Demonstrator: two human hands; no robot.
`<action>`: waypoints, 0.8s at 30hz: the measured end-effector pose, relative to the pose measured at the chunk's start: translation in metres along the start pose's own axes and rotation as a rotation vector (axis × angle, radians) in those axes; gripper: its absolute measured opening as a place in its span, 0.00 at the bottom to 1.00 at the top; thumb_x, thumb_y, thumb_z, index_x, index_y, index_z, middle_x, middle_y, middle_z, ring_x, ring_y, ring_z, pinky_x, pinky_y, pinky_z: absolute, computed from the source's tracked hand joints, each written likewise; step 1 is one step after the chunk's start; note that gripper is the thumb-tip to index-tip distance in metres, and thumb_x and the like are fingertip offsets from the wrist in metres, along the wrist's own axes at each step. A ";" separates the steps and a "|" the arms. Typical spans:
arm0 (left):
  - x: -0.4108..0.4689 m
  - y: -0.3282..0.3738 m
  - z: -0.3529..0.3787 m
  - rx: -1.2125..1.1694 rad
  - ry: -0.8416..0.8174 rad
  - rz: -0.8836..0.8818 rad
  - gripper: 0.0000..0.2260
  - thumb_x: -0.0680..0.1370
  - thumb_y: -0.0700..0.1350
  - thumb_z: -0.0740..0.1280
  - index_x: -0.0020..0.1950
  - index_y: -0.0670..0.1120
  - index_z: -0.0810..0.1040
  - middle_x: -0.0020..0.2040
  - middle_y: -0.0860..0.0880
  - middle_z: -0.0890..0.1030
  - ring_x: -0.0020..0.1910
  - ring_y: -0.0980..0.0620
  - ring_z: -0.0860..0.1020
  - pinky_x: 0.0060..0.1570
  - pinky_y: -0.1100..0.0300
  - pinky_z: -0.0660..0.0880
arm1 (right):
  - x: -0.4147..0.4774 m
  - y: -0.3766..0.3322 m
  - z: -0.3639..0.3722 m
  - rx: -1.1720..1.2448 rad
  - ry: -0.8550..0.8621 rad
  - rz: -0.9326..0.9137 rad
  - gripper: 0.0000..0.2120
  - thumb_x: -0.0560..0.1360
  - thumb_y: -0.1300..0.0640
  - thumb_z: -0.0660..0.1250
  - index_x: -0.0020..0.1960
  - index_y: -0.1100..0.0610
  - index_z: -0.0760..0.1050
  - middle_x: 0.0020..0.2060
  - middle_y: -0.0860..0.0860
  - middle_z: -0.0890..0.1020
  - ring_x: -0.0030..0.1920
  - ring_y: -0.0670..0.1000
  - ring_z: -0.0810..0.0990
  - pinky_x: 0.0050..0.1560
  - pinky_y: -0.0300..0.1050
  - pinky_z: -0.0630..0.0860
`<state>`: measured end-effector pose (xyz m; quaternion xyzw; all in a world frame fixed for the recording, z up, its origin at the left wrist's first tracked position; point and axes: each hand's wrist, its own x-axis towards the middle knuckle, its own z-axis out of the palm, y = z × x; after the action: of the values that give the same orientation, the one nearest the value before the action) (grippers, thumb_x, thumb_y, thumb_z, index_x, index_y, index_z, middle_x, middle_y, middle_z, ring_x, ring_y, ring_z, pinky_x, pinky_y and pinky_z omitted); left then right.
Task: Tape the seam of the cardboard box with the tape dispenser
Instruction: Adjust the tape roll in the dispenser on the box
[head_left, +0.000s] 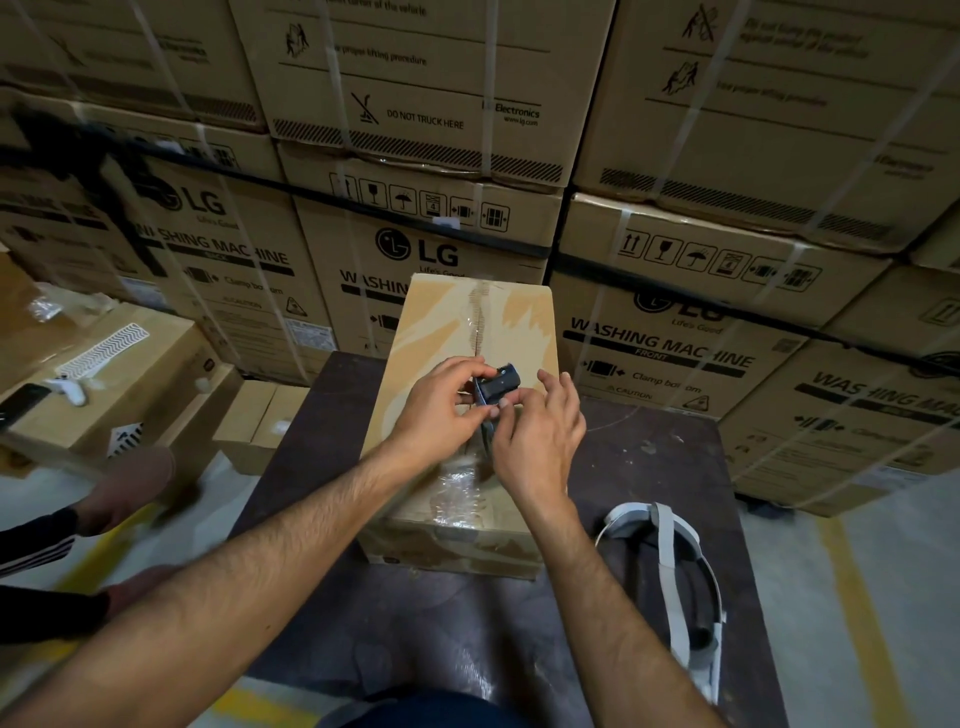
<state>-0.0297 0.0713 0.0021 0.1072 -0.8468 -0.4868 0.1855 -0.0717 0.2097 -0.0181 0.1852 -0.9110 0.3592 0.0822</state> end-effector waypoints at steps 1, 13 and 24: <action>-0.001 0.001 0.001 0.009 -0.002 0.008 0.21 0.73 0.37 0.79 0.65 0.48 0.82 0.66 0.51 0.78 0.59 0.56 0.80 0.60 0.61 0.79 | -0.001 0.001 0.001 -0.019 0.020 -0.013 0.09 0.83 0.54 0.62 0.55 0.54 0.80 0.80 0.56 0.68 0.85 0.58 0.53 0.78 0.67 0.54; -0.007 0.001 0.013 -0.026 0.024 -0.112 0.24 0.78 0.41 0.75 0.70 0.53 0.70 0.61 0.52 0.81 0.57 0.56 0.82 0.61 0.54 0.81 | -0.001 0.010 -0.001 -0.351 0.184 -0.299 0.06 0.82 0.56 0.64 0.51 0.59 0.77 0.81 0.67 0.64 0.84 0.68 0.54 0.75 0.81 0.52; 0.003 0.002 0.011 -0.042 0.008 -0.121 0.22 0.79 0.41 0.74 0.69 0.52 0.71 0.61 0.54 0.80 0.54 0.57 0.82 0.59 0.54 0.81 | 0.034 0.030 -0.032 -0.376 0.157 -0.626 0.08 0.79 0.51 0.71 0.52 0.54 0.83 0.76 0.58 0.75 0.83 0.62 0.63 0.76 0.75 0.57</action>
<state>-0.0371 0.0802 -0.0009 0.1561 -0.8277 -0.5143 0.1613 -0.1140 0.2428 -0.0036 0.4081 -0.8513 0.1564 0.2903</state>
